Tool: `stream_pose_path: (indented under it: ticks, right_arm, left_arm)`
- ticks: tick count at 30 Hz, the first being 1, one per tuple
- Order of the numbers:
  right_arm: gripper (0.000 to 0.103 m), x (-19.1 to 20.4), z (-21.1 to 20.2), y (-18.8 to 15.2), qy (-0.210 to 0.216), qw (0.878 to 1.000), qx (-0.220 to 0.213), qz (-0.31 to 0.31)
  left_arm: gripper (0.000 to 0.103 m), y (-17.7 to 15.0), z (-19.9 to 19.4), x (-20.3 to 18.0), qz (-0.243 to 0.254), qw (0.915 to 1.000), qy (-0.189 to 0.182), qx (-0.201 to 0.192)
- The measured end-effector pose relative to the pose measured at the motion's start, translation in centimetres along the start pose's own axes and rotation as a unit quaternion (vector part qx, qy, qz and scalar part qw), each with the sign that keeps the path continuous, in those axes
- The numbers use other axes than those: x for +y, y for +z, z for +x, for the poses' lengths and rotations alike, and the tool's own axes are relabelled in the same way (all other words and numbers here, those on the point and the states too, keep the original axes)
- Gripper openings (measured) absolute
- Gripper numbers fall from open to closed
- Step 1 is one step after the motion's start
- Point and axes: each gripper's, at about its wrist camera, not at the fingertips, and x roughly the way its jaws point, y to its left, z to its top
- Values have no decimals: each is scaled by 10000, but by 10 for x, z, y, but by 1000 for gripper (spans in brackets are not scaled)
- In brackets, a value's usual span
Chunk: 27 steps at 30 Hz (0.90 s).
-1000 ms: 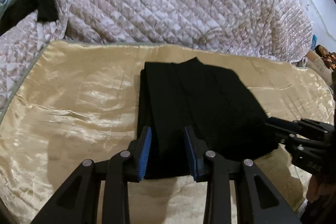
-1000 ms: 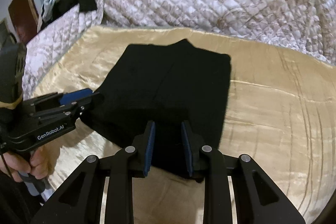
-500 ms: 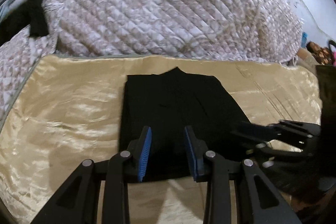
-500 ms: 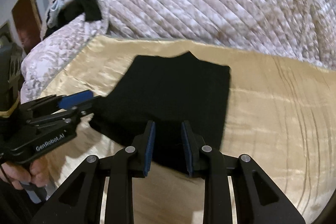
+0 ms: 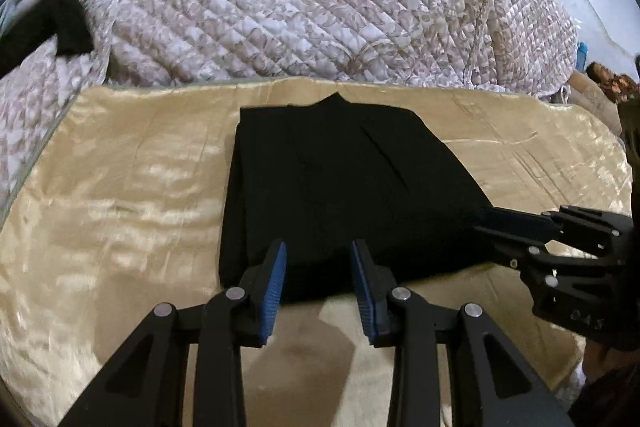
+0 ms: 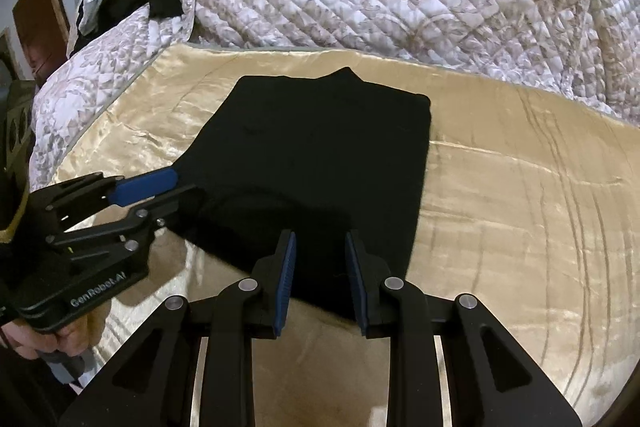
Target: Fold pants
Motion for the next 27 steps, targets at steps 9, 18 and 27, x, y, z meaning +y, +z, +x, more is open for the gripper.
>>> stream_pose_path:
  ticks: [9,18,27]
  right_arm:
    - [43,8,2,-32,-26,9990,428,90]
    - [44,8,2,-34,-128,9991,411,17]
    - [46,9,2,-33,-134,9990,419,-14]
  left_arm:
    - [41,-21,12,-1,-50,9986,243,477]
    - [56,-24,14,5,-105,9982,308,504]
    - [60,-24,15,5,-93,9981,309,516]
